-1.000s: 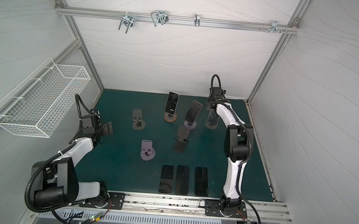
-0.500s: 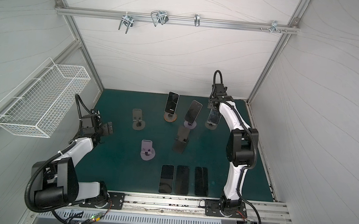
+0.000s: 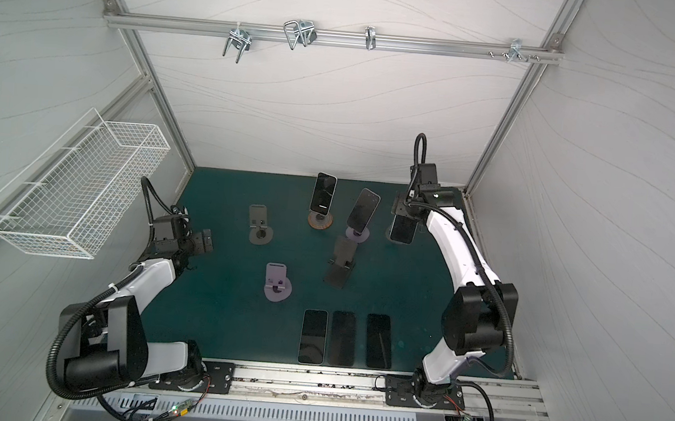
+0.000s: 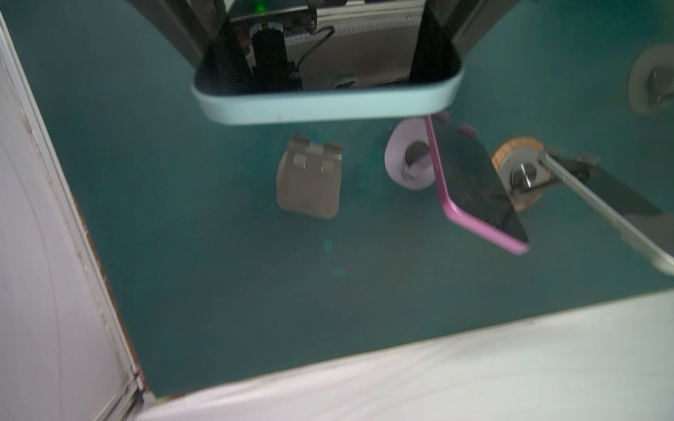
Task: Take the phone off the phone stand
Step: 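Carry the phone with the right gripper toward the robot, then lower the held phone with the right gripper onto the mat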
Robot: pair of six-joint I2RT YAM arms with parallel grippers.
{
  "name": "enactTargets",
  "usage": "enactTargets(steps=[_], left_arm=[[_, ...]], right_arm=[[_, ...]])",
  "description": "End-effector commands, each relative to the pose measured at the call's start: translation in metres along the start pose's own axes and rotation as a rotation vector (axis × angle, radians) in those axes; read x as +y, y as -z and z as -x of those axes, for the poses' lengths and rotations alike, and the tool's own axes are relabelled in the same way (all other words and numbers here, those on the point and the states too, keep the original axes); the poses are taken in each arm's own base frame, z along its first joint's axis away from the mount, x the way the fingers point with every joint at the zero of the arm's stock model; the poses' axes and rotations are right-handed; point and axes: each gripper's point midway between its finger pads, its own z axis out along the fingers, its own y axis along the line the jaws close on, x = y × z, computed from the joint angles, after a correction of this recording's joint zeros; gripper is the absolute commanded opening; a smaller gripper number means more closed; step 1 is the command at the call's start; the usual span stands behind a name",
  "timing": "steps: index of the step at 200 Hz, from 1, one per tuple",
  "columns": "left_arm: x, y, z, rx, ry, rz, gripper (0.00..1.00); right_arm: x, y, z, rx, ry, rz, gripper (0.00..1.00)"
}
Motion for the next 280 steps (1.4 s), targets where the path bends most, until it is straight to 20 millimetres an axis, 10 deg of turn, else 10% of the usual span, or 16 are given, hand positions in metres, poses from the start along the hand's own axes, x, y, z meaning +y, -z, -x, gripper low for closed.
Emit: enactTargets(steps=[1,134,280], left_arm=[[0.001,0.003,0.023,-0.069,0.004,-0.002,0.98],[0.0,0.003,0.023,-0.066,0.0,-0.011,0.99],[0.0,0.002,0.022,-0.063,0.001,-0.007,0.98]], right_arm=[[0.008,0.012,-0.03,0.049,0.044,0.027,0.62],[0.05,-0.027,-0.158,0.306,0.128,0.071,0.62],[0.032,-0.068,-0.191,0.405,0.162,-0.05,0.61]])
